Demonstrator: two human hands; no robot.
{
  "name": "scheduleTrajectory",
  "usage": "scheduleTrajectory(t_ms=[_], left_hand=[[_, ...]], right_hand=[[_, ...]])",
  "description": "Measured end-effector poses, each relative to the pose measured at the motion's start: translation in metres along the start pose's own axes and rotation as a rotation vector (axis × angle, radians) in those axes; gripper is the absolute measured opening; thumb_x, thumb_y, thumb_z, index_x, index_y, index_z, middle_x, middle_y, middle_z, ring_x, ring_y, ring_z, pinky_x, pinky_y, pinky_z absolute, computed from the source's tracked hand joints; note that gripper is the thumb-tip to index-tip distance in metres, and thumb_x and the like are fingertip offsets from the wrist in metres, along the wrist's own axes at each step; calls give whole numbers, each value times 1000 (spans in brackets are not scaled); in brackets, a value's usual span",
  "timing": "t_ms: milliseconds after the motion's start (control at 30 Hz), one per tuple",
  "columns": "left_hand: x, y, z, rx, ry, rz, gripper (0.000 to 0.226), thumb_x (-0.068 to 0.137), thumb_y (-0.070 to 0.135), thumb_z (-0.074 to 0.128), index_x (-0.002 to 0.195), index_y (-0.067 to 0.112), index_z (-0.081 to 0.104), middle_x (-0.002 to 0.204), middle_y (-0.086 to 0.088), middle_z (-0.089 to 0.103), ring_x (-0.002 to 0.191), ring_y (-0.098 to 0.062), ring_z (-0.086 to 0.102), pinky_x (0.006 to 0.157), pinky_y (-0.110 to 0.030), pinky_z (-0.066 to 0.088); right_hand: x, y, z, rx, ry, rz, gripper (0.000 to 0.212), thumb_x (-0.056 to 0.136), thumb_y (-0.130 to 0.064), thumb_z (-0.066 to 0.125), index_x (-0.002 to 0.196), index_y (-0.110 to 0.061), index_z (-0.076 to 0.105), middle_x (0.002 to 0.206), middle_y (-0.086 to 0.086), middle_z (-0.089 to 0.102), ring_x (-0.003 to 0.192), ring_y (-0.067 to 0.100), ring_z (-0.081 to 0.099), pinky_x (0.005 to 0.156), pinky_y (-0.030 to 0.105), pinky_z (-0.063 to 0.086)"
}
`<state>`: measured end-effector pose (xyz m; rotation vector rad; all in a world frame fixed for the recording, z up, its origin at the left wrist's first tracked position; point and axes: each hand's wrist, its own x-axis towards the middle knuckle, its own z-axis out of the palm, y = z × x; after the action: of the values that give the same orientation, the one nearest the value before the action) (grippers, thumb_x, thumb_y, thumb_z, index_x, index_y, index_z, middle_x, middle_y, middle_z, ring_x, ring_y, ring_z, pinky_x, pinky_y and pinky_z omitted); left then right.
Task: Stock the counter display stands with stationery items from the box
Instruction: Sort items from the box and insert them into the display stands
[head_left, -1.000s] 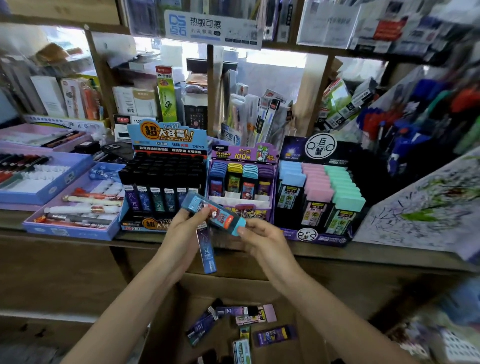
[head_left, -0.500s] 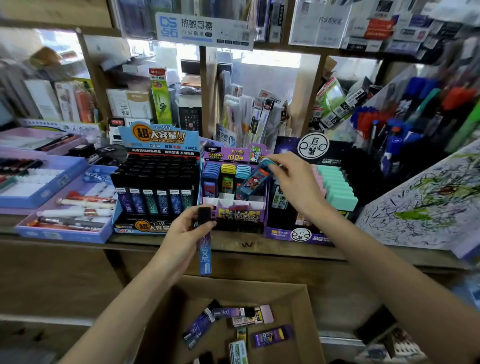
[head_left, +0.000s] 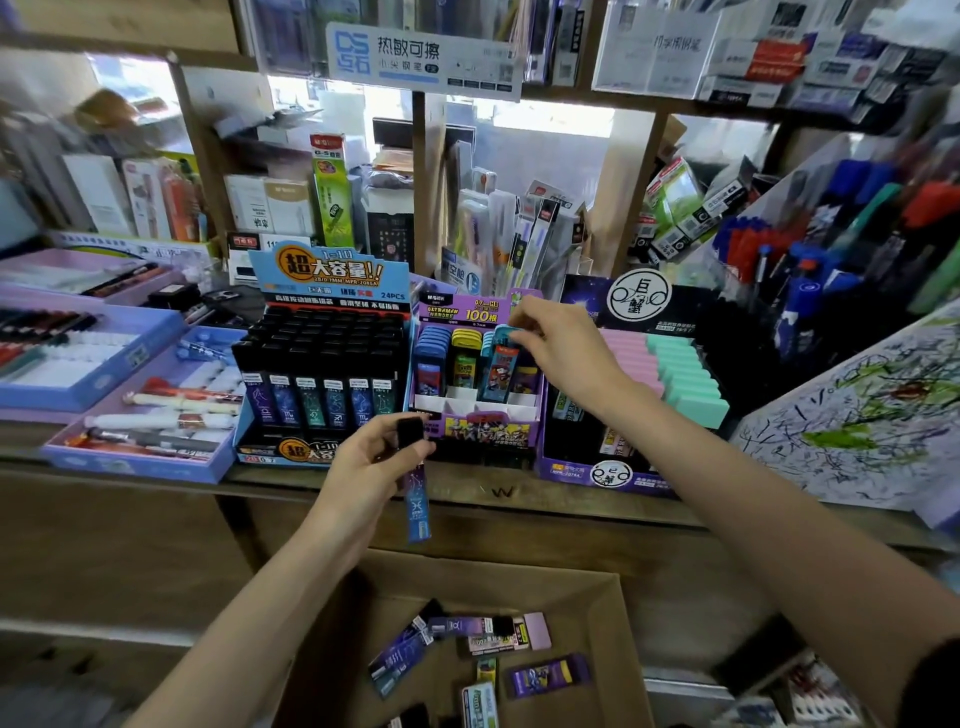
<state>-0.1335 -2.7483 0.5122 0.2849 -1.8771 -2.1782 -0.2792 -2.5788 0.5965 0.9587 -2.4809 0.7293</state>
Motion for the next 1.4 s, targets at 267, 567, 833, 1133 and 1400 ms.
scheduleTrajectory(t_ms=[267,567,833,1133,1400], left_hand=[[0,2,-1,-92,82,44,14,83,8,65,96,12,64,91,-6,62,83,-17,64,65,-22,56],[0,12,-19,-33,35,135,22,72,27,69,94,30,72,88,3,70,84,-14,66,71,-28,55],[-7,27,-56,132,-61,220,26,65,33,73,91,36,70,84,-17,55,84,-27,59,75,-42,52],[-2,5,-149,966,353,328,53,74,27,77,119,10,54,119,-12,52,114,-25,47,91,-35,41],[15,-22,-179,1084,362,314,28,84,32,67,104,12,62,109,-8,56,104,-27,49,81,-37,42]], right_hand=[[-9,6,26,-156,-36,-28,17,88,-17,64,102,-7,64,103,8,50,100,24,49,82,35,45],[-61,-54,25,369,-219,61,22,91,-28,59,110,-18,64,100,-2,58,87,6,55,72,9,41],[-56,-108,47,709,-358,157,17,84,-8,67,99,-14,63,91,7,65,87,26,66,85,42,54],[-6,-146,77,741,-156,206,12,85,-14,67,90,-19,56,89,-1,62,82,18,61,78,34,53],[12,-178,134,732,-65,225,10,86,-11,66,87,-17,57,86,-3,63,82,13,62,77,30,55]])
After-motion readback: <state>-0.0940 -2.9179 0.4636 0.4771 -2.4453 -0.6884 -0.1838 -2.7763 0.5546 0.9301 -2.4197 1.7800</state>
